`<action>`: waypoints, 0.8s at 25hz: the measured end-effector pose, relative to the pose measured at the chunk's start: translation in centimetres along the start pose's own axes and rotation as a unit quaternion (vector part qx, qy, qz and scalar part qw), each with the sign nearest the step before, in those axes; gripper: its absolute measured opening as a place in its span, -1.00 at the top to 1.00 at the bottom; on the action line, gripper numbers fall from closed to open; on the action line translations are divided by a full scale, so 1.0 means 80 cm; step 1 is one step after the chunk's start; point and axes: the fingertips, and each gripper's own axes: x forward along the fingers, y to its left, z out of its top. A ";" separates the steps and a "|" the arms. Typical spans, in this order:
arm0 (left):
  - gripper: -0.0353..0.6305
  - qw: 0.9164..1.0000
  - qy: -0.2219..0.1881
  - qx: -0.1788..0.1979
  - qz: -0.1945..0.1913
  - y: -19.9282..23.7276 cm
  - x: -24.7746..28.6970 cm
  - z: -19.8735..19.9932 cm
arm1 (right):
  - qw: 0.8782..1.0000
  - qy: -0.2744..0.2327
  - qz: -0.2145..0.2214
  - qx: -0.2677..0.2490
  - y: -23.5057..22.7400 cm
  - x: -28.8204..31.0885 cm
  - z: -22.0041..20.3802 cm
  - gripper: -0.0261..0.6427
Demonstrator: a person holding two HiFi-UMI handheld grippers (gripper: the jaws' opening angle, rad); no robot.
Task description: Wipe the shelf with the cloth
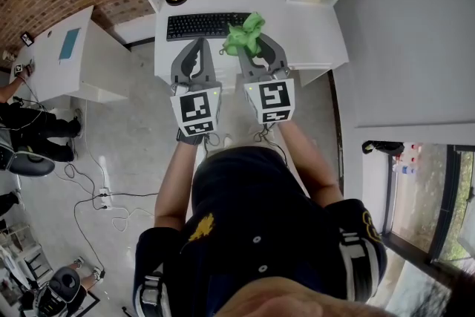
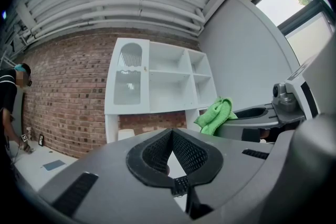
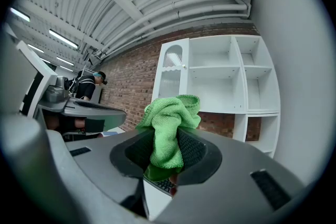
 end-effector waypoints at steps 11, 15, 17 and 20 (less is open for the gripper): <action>0.87 1.000 -0.002 0.001 -0.001 -0.003 -0.001 0.001 | 1.000 0.001 -0.002 -0.005 -0.001 -0.002 0.000 0.64; 0.87 1.000 -0.001 0.000 -0.002 -0.001 -0.001 0.001 | 1.000 0.001 -0.004 -0.005 -0.001 -0.002 0.001 0.64; 0.87 1.000 -0.001 0.000 -0.003 -0.002 -0.001 0.001 | 1.000 0.000 -0.004 -0.006 -0.001 -0.002 0.001 0.64; 0.87 1.000 -0.002 -0.001 -0.003 -0.002 -0.001 0.000 | 1.000 -0.001 -0.003 -0.007 -0.001 -0.002 0.002 0.64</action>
